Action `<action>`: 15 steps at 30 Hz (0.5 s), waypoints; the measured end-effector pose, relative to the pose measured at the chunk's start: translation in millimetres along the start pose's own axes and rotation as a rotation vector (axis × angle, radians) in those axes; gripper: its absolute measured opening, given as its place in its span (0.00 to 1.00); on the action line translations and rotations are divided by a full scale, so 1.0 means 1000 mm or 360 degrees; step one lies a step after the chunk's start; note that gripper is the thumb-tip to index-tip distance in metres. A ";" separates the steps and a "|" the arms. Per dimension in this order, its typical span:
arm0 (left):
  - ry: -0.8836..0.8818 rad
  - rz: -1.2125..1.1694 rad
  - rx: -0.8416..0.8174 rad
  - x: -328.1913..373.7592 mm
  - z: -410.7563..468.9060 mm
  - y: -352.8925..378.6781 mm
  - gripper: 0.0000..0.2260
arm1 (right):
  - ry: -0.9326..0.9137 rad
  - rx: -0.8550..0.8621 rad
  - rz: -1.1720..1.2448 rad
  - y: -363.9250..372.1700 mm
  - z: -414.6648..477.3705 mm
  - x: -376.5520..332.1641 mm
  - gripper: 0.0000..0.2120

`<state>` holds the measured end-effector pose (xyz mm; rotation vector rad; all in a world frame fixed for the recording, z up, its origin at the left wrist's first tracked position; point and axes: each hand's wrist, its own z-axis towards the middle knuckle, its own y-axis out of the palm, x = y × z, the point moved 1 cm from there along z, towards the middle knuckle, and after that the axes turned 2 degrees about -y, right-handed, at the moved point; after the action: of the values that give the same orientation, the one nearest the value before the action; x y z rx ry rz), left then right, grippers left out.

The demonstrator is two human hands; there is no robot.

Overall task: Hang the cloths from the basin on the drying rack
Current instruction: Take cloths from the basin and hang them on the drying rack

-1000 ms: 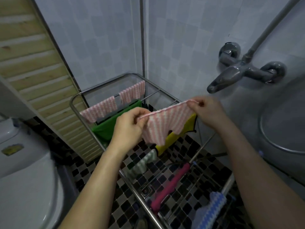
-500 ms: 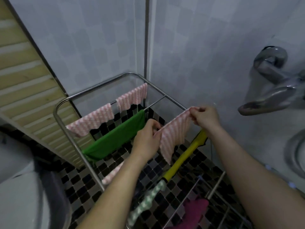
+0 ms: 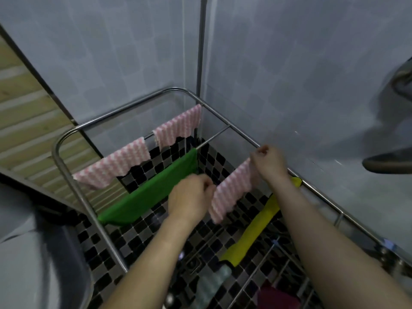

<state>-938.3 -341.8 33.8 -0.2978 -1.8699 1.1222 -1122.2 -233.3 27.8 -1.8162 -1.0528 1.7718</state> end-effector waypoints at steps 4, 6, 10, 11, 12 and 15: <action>0.0040 -0.0045 0.0016 0.000 -0.011 0.013 0.08 | 0.0238 -0.0021 0.0295 0.006 0.004 0.012 0.06; 0.0077 -0.0021 0.0120 -0.002 -0.012 0.017 0.08 | 0.0209 0.0020 0.0291 0.007 0.007 0.013 0.05; 0.0152 0.0046 0.0251 0.001 -0.010 0.022 0.08 | 0.0059 0.0122 0.0056 0.001 0.011 0.007 0.01; 0.0162 0.0038 0.0267 0.003 -0.009 0.024 0.08 | 0.0010 0.0166 -0.0005 0.000 0.011 0.006 0.02; 0.0170 0.0026 0.0271 0.004 -0.007 0.024 0.08 | -0.0040 0.0204 -0.0064 -0.001 0.012 0.005 0.04; 0.0203 0.0000 0.0220 0.006 -0.004 0.028 0.09 | -0.0182 0.0275 -0.0202 -0.001 0.011 0.006 0.06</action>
<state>-944.8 -320.2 15.9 -0.2836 -1.6721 1.1982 -1133.4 -230.2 23.1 -1.5282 -0.9993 1.8463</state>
